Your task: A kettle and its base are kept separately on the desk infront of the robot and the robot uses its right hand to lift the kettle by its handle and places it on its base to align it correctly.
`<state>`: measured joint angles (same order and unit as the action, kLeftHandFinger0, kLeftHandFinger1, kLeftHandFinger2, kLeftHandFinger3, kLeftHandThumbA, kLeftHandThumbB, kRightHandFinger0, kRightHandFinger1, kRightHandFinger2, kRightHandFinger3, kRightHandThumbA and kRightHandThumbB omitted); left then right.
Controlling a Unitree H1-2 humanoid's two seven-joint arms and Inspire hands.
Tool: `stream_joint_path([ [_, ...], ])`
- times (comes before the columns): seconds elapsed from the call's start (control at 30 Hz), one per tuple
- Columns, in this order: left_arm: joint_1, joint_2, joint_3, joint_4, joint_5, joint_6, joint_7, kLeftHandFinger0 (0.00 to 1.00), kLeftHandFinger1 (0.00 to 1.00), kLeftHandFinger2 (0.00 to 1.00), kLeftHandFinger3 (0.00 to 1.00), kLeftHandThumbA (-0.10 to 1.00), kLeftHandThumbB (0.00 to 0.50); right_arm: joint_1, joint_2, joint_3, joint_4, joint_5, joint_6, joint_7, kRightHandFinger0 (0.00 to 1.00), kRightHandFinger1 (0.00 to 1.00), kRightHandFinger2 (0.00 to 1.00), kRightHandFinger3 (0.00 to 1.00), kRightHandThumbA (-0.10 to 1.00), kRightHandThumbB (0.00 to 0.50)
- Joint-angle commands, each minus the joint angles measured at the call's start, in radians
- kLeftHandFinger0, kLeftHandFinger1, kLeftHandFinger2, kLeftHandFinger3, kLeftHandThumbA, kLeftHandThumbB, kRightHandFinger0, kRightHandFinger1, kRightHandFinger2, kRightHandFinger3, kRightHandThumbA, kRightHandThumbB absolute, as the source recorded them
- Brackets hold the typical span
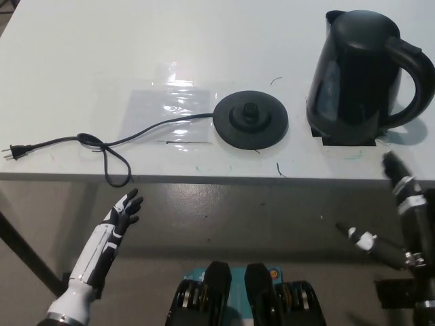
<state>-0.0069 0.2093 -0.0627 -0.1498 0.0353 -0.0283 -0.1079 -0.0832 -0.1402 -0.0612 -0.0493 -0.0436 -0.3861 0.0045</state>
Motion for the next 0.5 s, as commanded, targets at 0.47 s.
stream_joint_path([
  [0.47, -0.009, -0.005, -0.019, -0.025, 0.004, -0.046, -0.015, 1.0, 1.0, 1.0, 1.0, 1.0, 0.166, -0.383, -0.16, -0.176, 0.052, 0.058, 0.151, -0.037, 1.0, 1.0, 1.0, 1.0, 1.0, 0.387],
])
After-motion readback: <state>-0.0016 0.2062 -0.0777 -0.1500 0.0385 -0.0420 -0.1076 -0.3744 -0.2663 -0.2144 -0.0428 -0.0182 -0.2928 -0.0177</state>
